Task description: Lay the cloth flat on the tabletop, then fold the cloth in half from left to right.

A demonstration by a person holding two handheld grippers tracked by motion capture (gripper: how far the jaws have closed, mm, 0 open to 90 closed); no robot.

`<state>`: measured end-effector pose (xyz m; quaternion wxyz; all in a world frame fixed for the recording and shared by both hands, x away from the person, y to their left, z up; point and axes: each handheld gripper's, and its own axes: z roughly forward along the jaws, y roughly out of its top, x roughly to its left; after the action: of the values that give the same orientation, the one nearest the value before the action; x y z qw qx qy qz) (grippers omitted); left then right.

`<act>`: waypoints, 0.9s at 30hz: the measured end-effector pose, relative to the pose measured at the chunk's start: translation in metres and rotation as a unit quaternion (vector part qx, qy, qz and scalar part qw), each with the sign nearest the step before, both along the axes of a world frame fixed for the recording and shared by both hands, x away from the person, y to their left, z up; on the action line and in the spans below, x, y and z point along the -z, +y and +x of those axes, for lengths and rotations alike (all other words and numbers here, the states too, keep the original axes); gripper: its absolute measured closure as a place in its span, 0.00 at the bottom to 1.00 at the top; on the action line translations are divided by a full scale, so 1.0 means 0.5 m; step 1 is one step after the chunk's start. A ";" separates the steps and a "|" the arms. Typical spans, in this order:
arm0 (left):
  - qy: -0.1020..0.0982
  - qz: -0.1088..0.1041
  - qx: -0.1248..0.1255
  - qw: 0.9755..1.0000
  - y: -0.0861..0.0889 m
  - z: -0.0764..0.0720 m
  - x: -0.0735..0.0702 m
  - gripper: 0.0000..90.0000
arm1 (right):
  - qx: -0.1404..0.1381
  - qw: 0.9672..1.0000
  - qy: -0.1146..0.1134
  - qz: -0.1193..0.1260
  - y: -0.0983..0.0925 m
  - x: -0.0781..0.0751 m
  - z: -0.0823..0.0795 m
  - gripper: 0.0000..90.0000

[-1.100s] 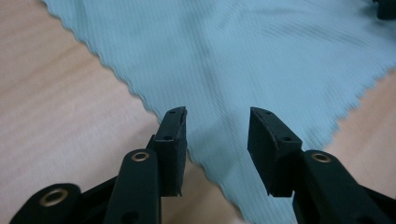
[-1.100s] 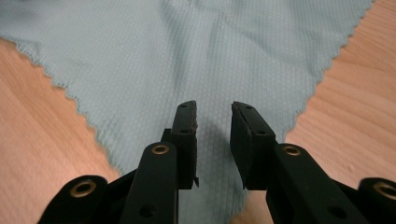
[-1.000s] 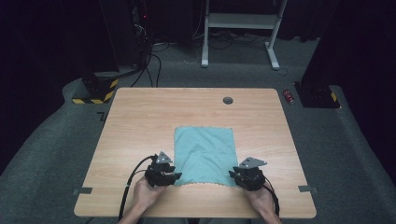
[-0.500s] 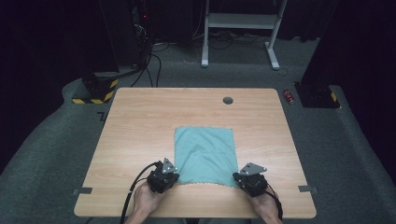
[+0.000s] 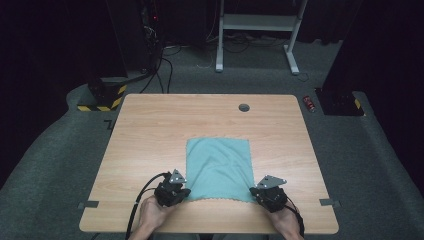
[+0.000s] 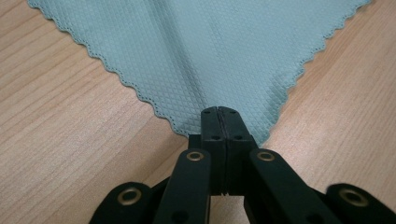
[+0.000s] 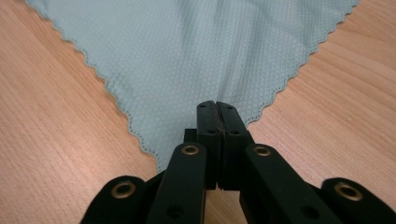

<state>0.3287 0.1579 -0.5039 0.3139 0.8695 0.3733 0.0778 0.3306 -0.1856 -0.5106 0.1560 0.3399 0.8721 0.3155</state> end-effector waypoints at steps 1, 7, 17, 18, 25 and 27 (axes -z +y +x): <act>0.002 -0.009 -0.002 1.000 0.004 0.002 -0.001 0.92 | 0.002 1.000 0.000 0.008 -0.002 -0.002 -0.001 0.95; 0.002 -0.057 -0.039 0.998 0.032 0.036 -0.015 0.65 | 0.007 0.996 -0.031 0.078 0.006 -0.021 -0.010 0.69; -0.015 -0.100 -0.138 0.985 0.072 0.150 -0.023 0.56 | -0.047 0.995 -0.029 0.081 0.100 -0.019 0.005 0.59; -0.015 -0.101 -0.144 0.984 0.073 0.160 -0.024 0.56 | -0.050 0.995 -0.026 0.078 0.112 -0.019 0.006 0.58; -0.022 -0.078 -0.157 0.984 0.061 0.227 -0.028 0.52 | -0.078 0.994 -0.024 0.071 0.193 -0.012 0.010 0.57; -0.027 -0.090 -0.170 0.981 0.061 0.239 -0.022 0.51 | -0.087 0.993 -0.025 0.070 0.219 -0.007 0.010 0.57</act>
<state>0.4482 0.1882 -0.4931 0.3832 0.7589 0.5126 0.1198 0.3356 -0.0762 -0.5069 0.1259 0.2642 0.8702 0.3963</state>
